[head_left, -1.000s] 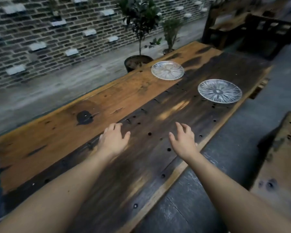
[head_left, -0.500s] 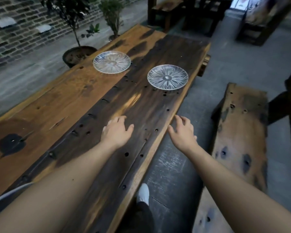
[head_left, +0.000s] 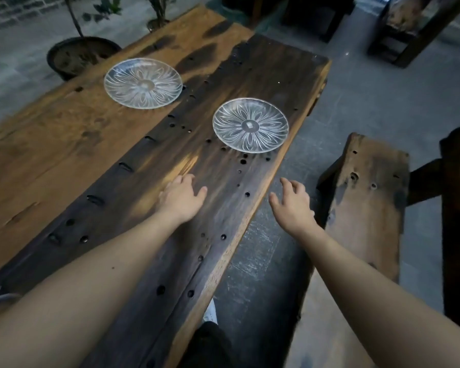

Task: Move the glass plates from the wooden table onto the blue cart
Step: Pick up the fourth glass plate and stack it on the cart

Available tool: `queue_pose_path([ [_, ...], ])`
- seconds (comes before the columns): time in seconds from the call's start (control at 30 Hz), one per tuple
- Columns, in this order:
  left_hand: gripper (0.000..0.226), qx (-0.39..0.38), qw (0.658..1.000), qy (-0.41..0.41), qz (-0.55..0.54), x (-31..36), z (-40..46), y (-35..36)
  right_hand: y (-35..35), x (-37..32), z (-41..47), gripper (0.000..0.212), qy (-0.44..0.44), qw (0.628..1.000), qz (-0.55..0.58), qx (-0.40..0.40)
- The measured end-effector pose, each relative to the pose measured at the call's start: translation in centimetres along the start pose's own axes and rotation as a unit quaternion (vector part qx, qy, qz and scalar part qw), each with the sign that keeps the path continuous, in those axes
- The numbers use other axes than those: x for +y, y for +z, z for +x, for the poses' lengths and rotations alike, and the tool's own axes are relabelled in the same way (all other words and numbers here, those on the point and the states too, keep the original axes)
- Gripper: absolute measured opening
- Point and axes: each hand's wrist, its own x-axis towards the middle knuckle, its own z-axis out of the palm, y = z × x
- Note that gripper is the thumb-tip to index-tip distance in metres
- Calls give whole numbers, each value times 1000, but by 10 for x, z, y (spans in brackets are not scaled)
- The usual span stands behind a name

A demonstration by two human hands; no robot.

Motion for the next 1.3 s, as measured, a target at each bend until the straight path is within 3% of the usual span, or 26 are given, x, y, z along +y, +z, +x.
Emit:
queue_pose_path([
  [0.33, 62, -5, 999, -44, -13, 55, 83, 18, -22, 12, 107, 57, 3, 1000, 13, -27],
  [0.8, 55, 12, 983, -184, -16, 130, 208, 40, -43, 38, 317, 60, -36, 991, 86, -100],
  [1.1, 48, 31, 969, -245, -5, 134, 263, 61, -27, 39, 391, 56, -44, 989, 96, -99],
  [1.3, 42, 48, 955, -287, -56, 129, 285, 71, -12, 35, 416, 47, -21, 994, 61, -90],
])
